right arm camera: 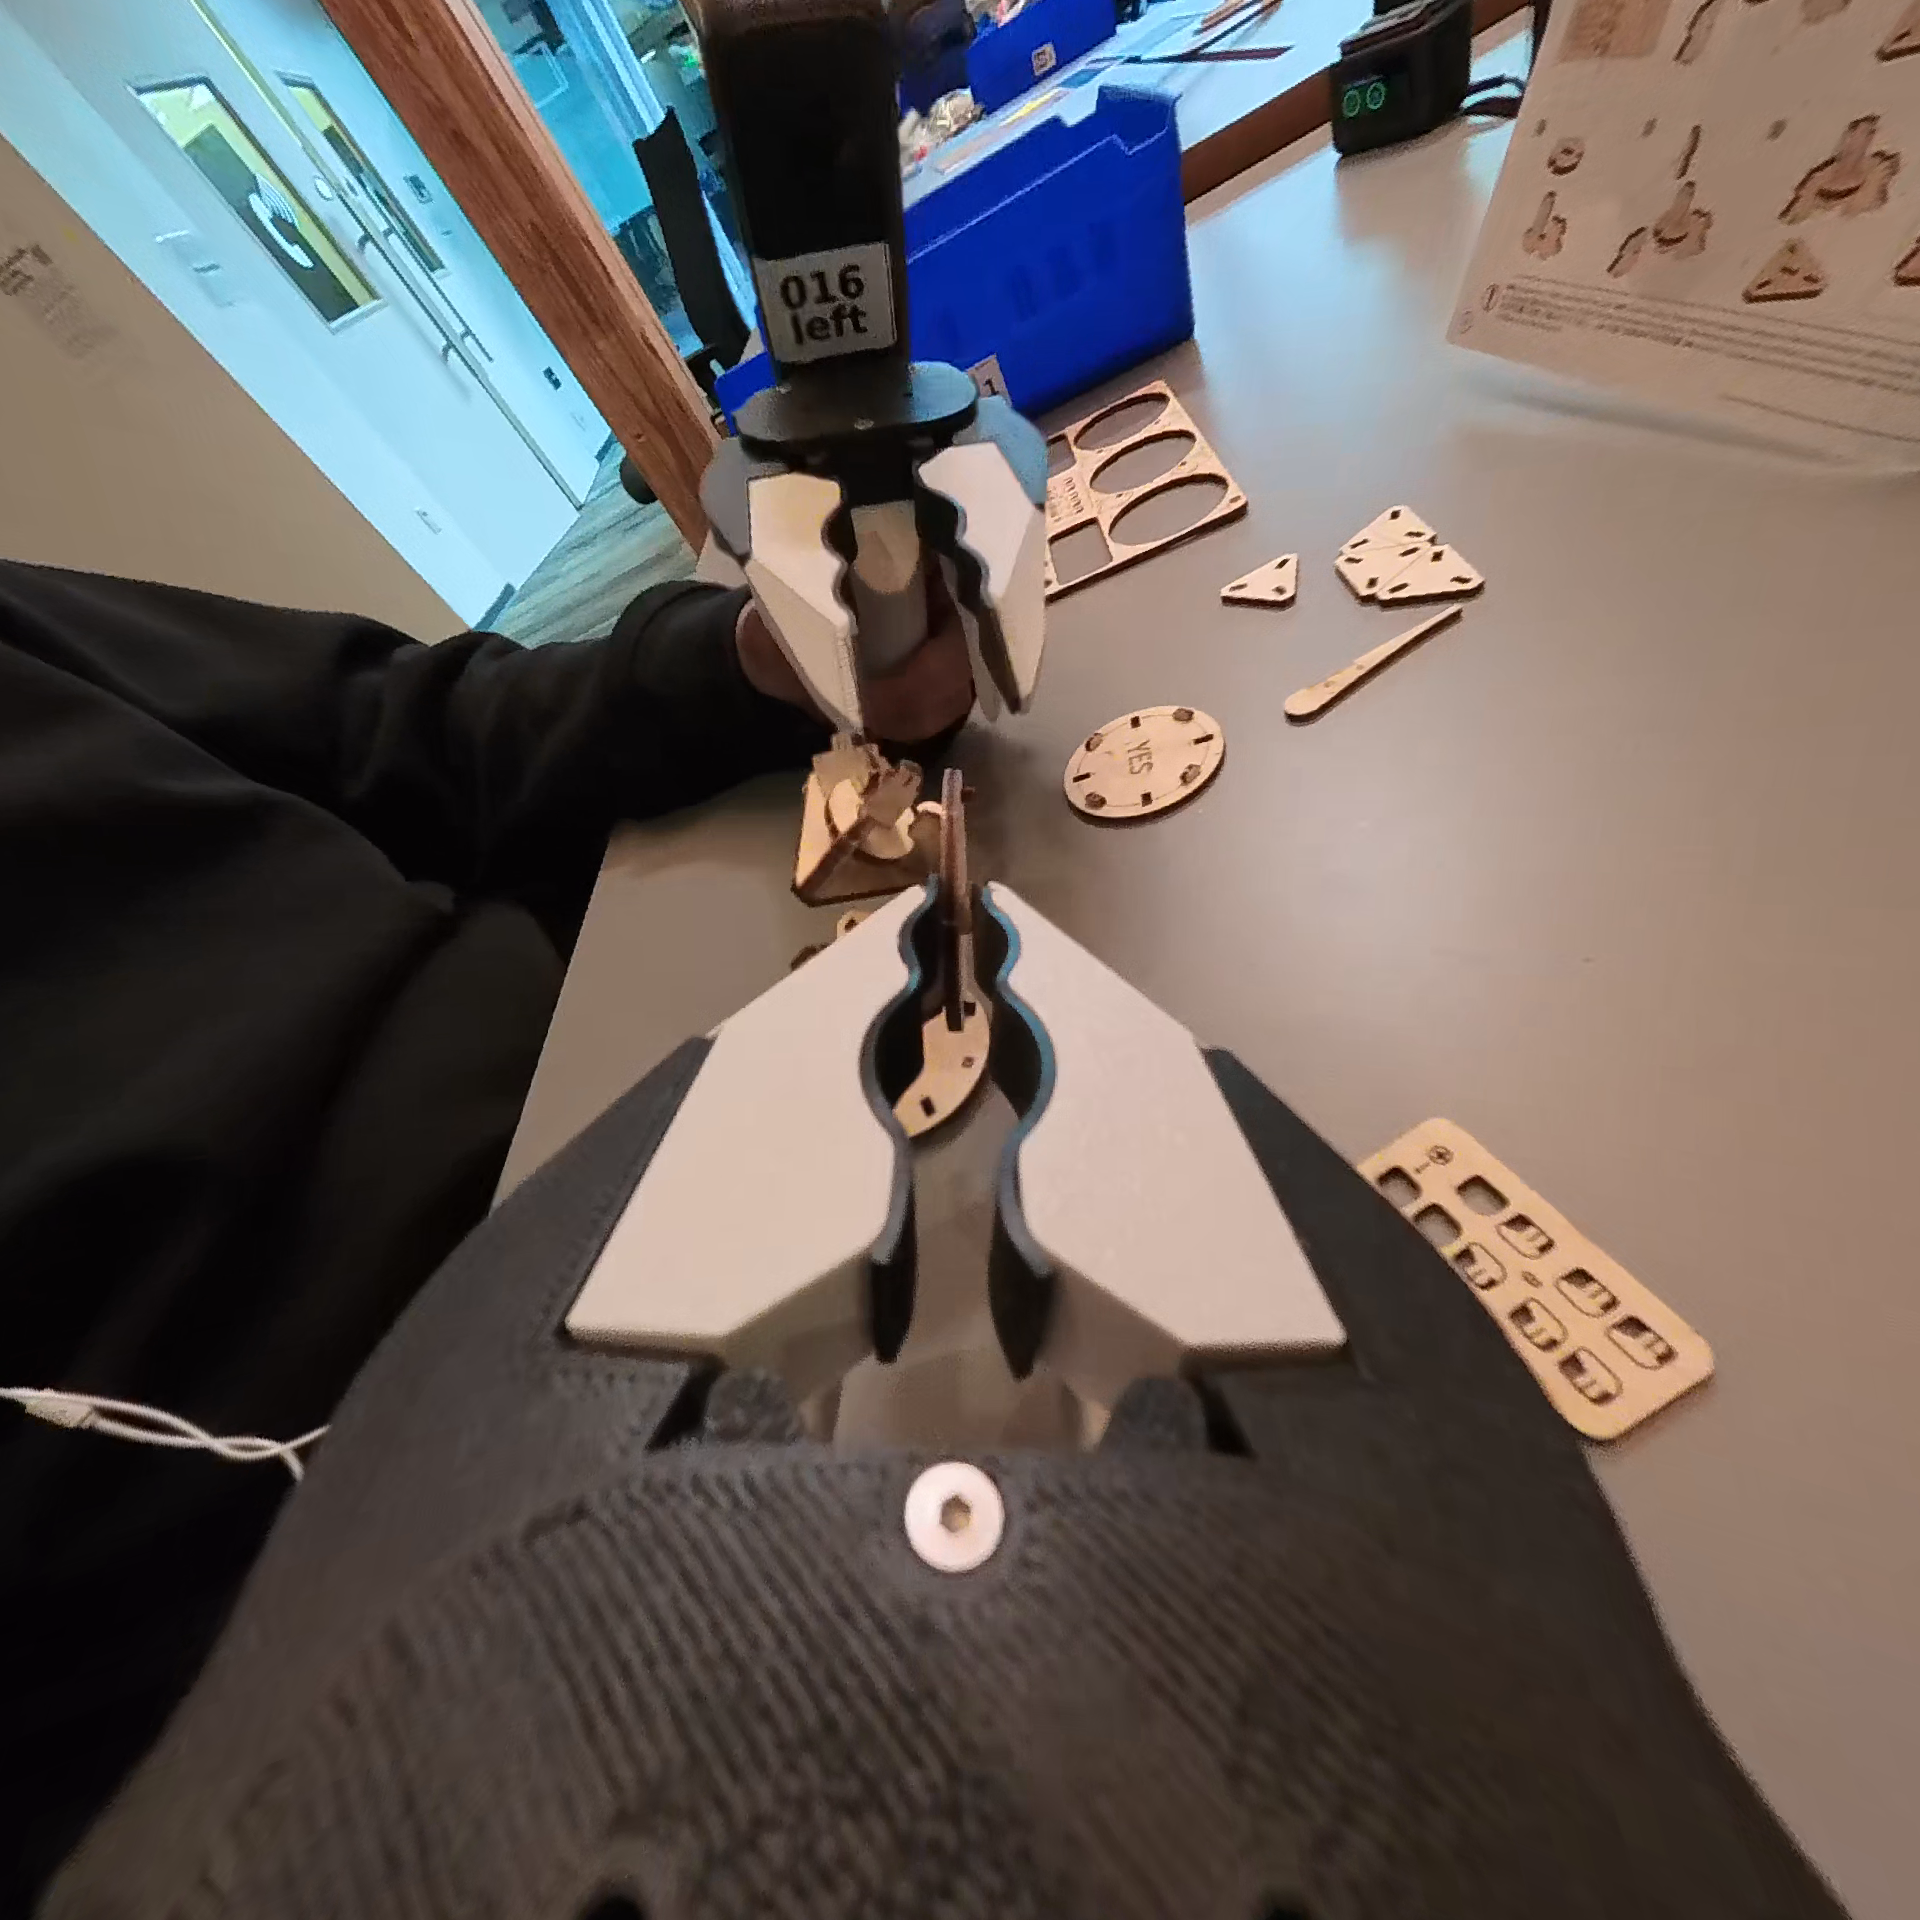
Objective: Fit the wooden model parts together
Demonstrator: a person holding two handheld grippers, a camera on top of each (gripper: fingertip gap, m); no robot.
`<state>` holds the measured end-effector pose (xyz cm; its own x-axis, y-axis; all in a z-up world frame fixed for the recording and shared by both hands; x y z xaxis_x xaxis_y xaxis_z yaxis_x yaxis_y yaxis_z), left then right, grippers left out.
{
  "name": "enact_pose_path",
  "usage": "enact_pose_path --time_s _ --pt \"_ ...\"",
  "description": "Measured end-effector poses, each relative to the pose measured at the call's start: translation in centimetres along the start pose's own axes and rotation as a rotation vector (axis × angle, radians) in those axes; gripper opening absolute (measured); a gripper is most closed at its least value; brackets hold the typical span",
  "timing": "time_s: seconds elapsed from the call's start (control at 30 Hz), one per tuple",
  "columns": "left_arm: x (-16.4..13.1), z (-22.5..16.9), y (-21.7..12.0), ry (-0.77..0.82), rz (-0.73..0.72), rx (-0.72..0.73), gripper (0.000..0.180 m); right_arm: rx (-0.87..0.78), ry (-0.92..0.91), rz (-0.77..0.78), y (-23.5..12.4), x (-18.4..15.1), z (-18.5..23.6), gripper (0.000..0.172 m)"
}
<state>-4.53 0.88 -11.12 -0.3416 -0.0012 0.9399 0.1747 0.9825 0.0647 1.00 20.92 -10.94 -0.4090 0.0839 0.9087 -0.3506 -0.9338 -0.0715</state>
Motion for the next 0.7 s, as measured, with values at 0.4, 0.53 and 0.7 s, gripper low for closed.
enact_pose_path --time_s 0.4,0.53,0.7 --pt "-0.5 -0.3 0.4 -0.031 0.063 -0.019 0.012 0.003 0.037 0.028 0.1 -0.7 -0.5 0.003" --pt "-0.9 -0.7 0.5 -0.063 0.114 -0.064 0.002 0.006 0.054 0.009 0.1 -0.7 -0.5 0.003" --pt "-1.1 -0.7 0.6 -0.073 0.136 -0.069 0.004 0.029 0.092 -0.007 0.1 -0.8 -0.7 0.002"
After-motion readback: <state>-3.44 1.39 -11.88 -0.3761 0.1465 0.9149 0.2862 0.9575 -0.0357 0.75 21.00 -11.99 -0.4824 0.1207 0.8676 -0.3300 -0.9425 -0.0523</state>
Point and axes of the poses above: each gripper's, where its closed fingertips meet, y out along the fingers, x out of its top, z = x × y across the jaws, the point moved 9 cm from there along -y, back along the fingers, and after that the axes turned 12 degrees about -z, right-handed, at the moved point
